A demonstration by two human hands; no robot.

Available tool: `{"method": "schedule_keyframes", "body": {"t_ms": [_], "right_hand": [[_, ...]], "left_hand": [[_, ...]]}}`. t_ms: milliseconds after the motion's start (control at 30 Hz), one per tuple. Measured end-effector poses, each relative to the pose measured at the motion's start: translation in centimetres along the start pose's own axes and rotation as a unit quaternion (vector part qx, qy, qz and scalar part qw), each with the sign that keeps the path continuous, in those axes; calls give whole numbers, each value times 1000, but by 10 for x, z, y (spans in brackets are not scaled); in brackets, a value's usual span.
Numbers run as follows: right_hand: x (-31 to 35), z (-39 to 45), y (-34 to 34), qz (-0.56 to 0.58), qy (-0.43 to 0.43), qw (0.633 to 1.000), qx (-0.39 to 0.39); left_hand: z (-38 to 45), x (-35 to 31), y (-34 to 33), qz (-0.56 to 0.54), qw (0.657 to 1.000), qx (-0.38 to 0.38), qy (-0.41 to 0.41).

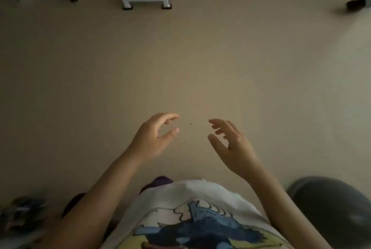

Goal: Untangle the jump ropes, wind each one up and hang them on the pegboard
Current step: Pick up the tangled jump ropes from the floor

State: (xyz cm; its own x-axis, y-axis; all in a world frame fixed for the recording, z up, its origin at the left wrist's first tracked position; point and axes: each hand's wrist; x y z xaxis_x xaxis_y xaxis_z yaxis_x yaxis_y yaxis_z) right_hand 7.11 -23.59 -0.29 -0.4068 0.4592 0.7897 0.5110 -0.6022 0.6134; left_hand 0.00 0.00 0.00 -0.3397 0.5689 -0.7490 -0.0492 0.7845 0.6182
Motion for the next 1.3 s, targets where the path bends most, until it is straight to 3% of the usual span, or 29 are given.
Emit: {"method": "schedule_keyframes", "body": {"t_ms": [133, 233, 567, 800, 1033, 1300], "right_hand": [[-37, 1, 11, 12, -87, 996, 19], [-57, 34, 19, 17, -102, 994, 36], [-109, 276, 87, 0, -78, 996, 53], [-146, 407, 165, 27, -116, 993, -5], [-258, 490, 244, 35, -207, 976, -53], [-368, 672, 380, 57, -178, 981, -44]], "left_hand": [[21, 5, -24, 5, 995, 77, 67], [53, 10, -27, -21, 992, 69, 103], [265, -3, 4, -82, 986, 33, 142], [464, -75, 31, -75, 990, 93, 71], [669, -167, 13, -69, 990, 119, -6], [872, -254, -2, -53, 992, 104, 50]]}}
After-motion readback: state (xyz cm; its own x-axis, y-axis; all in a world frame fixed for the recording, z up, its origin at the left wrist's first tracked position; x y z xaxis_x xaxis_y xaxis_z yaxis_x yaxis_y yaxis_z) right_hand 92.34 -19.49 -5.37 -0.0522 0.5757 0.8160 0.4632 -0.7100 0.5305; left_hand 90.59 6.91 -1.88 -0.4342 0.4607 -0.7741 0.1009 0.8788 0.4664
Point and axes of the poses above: each hand's wrist, its own z-axis towards the middle knuckle, its own y-axis out of the back of the hand, x = y × z, and after that the axes turned 9 degrees about y, right-handed
